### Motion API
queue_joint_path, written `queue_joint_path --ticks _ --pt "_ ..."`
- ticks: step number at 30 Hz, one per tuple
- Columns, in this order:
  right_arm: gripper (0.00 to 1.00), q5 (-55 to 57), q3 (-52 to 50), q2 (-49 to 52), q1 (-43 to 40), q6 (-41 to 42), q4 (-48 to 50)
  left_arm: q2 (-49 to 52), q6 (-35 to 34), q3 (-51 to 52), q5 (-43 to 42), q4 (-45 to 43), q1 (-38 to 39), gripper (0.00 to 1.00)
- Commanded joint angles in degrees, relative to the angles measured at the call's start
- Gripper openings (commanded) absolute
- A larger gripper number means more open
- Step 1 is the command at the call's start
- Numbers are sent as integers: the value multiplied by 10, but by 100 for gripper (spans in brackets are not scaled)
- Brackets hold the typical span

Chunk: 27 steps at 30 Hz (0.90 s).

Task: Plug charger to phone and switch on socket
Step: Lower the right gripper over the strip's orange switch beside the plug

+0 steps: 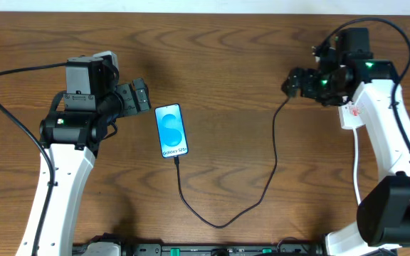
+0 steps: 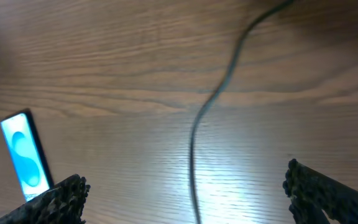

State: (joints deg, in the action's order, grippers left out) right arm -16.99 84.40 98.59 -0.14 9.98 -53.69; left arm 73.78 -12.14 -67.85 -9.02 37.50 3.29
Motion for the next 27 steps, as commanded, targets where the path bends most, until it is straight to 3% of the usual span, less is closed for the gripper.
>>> queue_joint_path --ticks 1,12,27 --pt "99 -5 11 -9 -29 -34 -5 1 5 -13 6 2 1 99" --pt "99 25 11 -9 -122 -59 -5 1 5 -13 6 2 1 99" --pt "99 176 10 9 -177 -77 28 1 5 -13 6 2 1 99"
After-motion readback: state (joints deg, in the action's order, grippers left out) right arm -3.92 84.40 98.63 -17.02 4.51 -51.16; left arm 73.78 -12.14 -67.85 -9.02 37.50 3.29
